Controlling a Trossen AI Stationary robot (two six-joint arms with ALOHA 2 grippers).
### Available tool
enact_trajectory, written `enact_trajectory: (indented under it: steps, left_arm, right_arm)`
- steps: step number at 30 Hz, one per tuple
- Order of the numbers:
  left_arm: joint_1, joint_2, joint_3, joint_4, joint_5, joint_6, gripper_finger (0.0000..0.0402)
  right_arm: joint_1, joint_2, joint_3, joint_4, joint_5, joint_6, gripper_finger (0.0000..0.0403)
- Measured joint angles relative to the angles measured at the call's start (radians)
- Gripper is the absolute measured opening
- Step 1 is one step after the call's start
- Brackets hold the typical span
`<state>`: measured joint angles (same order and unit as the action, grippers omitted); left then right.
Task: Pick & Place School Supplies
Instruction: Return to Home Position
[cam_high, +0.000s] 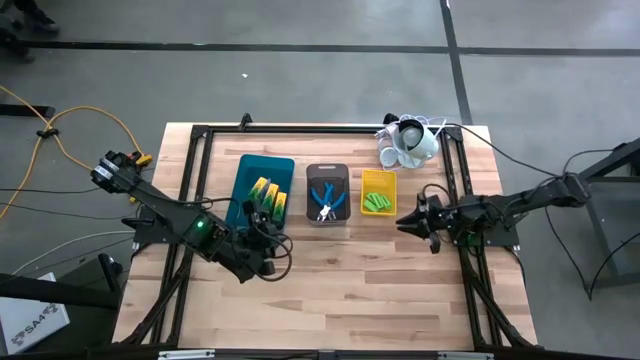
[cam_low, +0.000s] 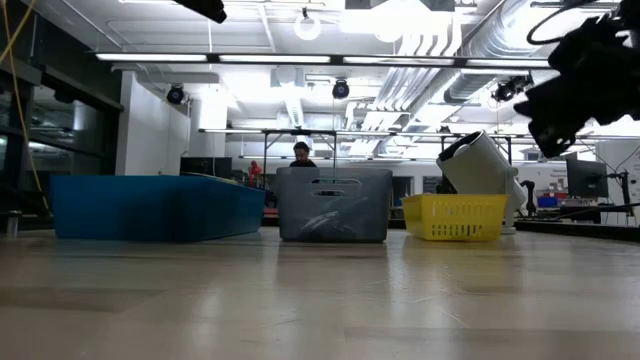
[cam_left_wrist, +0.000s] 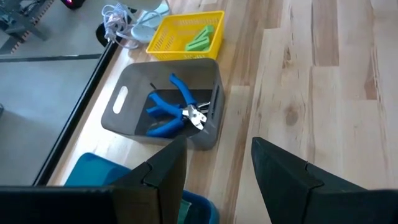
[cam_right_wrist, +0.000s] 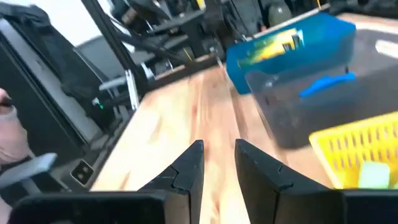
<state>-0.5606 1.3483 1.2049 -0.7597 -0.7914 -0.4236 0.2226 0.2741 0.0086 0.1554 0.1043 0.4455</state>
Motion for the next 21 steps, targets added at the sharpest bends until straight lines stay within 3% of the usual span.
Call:
enact_trajectory:
  steps: [7, 10, 21]
  left_arm:
    - [0.000, 0.000, 0.000, 0.000, 0.008, 0.000, 0.0173]
    - [0.000, 0.000, 0.001, 0.000, 0.009, 0.000, 0.0173]
    - [0.000, 0.000, 0.001, 0.001, 0.035, -0.002, 0.0173]
  right_arm:
    - [-0.001, -0.086, 0.000, -0.114, -0.009, 0.018, 0.0083]
    - [-0.002, -0.108, 0.000, -0.128, -0.063, -0.005, 0.0083]
    - [-0.032, -0.115, -0.001, -0.140, -0.111, -0.023, 0.0083]
